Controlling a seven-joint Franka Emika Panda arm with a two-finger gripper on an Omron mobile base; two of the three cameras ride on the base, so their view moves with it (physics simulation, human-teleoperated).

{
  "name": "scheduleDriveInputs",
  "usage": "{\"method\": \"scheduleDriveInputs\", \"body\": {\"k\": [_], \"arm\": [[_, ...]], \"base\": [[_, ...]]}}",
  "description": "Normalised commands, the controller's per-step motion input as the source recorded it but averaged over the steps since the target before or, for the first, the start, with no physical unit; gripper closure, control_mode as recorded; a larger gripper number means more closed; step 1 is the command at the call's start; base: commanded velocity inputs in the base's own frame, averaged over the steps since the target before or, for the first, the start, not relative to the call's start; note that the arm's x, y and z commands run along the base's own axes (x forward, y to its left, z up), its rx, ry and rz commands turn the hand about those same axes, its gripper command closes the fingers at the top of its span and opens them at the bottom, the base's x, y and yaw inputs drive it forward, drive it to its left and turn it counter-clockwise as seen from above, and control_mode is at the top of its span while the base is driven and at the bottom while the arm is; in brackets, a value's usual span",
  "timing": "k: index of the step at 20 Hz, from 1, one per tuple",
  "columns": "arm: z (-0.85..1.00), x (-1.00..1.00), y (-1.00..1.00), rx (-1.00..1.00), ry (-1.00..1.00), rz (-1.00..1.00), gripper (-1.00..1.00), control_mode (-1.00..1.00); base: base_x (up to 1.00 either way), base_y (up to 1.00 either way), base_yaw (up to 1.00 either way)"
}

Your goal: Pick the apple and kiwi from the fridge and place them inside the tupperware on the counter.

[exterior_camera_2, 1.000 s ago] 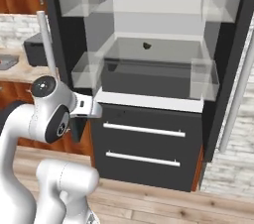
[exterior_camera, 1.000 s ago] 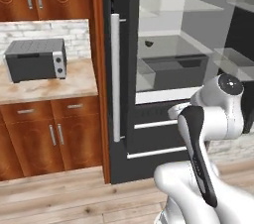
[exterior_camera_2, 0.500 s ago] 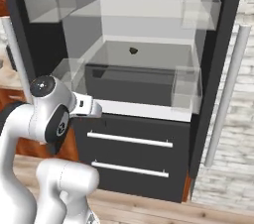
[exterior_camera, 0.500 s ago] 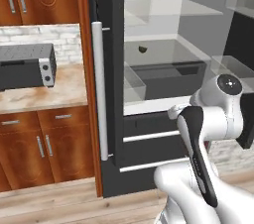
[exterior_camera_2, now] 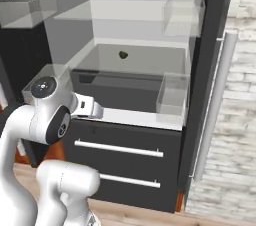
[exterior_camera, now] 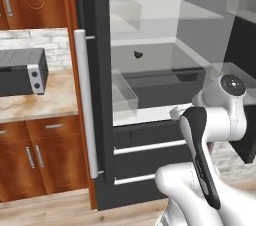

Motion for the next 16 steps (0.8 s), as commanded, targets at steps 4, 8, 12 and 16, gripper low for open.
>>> {"method": "scheduleDriveInputs", "body": {"k": [4,8,12,16], "arm": [[0.0,0.0,0.0,0.0,0.0,0.0,-1.0,1.0],[0.0,0.0,0.0,0.0,0.0,0.0,-1.0,1.0],[0.0,0.0,0.0,0.0,0.0,0.0,-1.0,1.0],[0.0,0.0,0.0,0.0,0.0,0.0,-1.0,1.0]], "base": [[0.79,-0.15,0.0],[0.58,-0.24,0.0],[0.55,-0.24,0.0],[0.52,-0.23,0.0]]}}
